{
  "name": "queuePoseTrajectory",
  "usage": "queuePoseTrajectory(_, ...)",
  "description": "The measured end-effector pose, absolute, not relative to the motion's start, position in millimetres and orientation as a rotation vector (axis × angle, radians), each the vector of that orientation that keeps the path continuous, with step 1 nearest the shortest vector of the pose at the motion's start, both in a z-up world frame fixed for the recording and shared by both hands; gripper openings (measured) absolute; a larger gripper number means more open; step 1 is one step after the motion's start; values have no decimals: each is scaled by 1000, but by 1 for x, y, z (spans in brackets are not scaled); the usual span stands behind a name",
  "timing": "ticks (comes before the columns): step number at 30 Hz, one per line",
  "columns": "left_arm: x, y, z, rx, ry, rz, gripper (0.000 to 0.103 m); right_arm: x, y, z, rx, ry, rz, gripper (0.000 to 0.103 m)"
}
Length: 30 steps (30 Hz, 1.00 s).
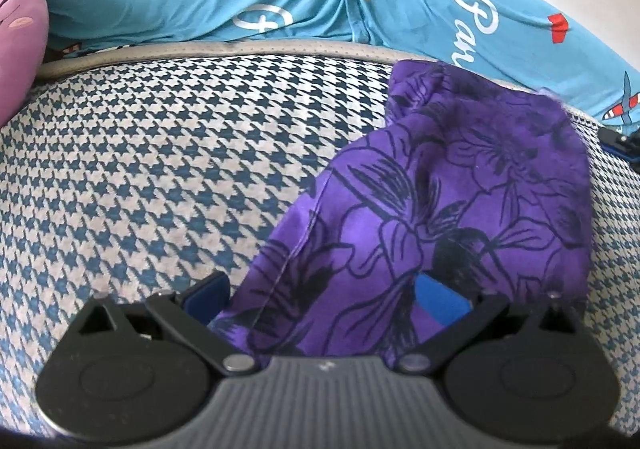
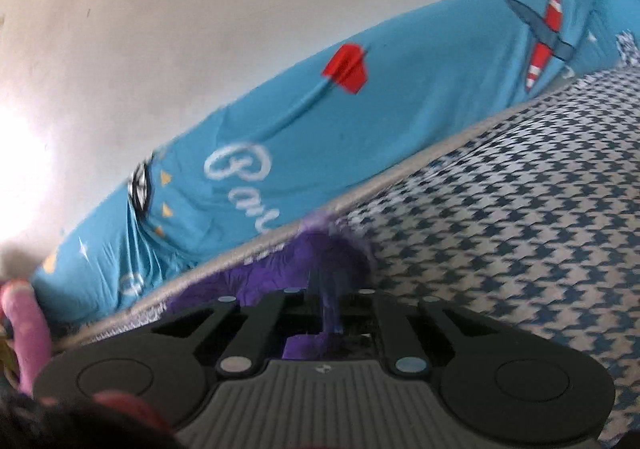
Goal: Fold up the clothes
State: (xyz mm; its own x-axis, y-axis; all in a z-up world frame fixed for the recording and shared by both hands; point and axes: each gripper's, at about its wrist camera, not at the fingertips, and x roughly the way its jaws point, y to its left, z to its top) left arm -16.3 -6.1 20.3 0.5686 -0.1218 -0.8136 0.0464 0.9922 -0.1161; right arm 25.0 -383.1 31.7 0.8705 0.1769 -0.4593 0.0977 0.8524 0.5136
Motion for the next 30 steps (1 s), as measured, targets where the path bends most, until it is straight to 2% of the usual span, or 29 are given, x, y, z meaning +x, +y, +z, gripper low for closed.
queuePoseTrajectory(2,-17,-8,20,-74,959,-98,103,21,-399,32,632,500,66,15)
queuePoseTrajectory(4,-16,-8,19,-74,958,-96,103,19,-408,30,681,488,88,34)
queuePoseTrajectory(8,-14,-7,18,-80,965,-92,103,24,-408,21,700,535,127,44)
queuePoseTrajectory(15,-10,-10,15,-79,971,-94,103,34,-387,0,645,652,203,47)
queuePoseTrajectory(25,-4,-13,11,-82,984,-102,103,50,-364,-19,653,708,233,55)
queuePoseTrajectory(29,-2,-12,10,-89,991,-102,103,57,-354,-22,644,705,233,54)
queuePoseTrajectory(30,-2,-12,9,-90,993,-102,103,59,-352,-23,641,706,232,48)
